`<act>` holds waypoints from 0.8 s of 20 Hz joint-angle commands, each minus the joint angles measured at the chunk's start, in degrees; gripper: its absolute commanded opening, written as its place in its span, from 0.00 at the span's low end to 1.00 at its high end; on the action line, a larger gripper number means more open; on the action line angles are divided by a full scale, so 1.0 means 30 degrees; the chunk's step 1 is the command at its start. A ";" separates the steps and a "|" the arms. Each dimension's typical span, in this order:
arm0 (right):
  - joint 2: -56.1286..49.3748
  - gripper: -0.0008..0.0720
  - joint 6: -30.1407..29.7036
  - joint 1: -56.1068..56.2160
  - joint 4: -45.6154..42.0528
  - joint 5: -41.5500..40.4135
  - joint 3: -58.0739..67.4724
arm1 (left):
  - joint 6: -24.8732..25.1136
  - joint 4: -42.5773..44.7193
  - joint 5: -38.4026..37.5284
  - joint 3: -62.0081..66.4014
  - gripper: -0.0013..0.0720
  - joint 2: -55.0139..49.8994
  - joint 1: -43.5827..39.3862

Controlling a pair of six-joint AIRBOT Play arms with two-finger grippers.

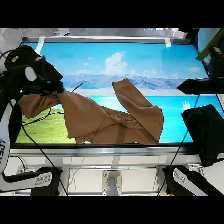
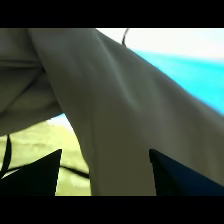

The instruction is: Fold the clothes and pants, and hang the long-sleeved shirts on hangers.

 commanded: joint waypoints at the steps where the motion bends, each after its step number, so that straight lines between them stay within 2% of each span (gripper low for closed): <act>1: -0.1129 0.30 -0.0022 0.2215 0.0204 -0.1326 -0.0226 | -0.0801 -0.2506 0.3446 -0.0663 0.84 -0.1508 0.1996; 6: -0.2412 0.30 -0.0058 0.4124 0.0073 -0.2718 -0.0226 | -0.0794 -0.2688 0.4940 -0.0430 0.84 -0.3949 0.1938; 11: -0.2849 0.30 -0.0051 0.4401 0.0051 -0.3570 -0.0219 | -0.0794 -0.2973 0.5836 0.0197 0.82 -0.5574 0.1909; 12: -0.2863 0.29 -0.0051 0.4401 0.0051 -0.3716 -0.0219 | -0.0801 -0.3752 0.6506 0.0197 0.73 -0.5603 0.1843; 13: -0.2856 0.29 -0.0058 0.4401 0.0044 -0.3869 -0.0219 | -0.0568 -0.4656 0.6856 0.0291 0.15 -0.5566 0.1792; 14: -0.2856 0.29 -0.0051 0.4401 0.0029 -0.3949 -0.0219 | 0.0546 -0.5552 0.6841 0.0656 0.05 -0.5559 0.1705; 16: -0.2849 0.29 -0.0058 0.4393 -0.0539 -0.3876 -0.0219 | 0.2142 -0.7817 0.6630 0.1923 0.05 -0.5297 0.1421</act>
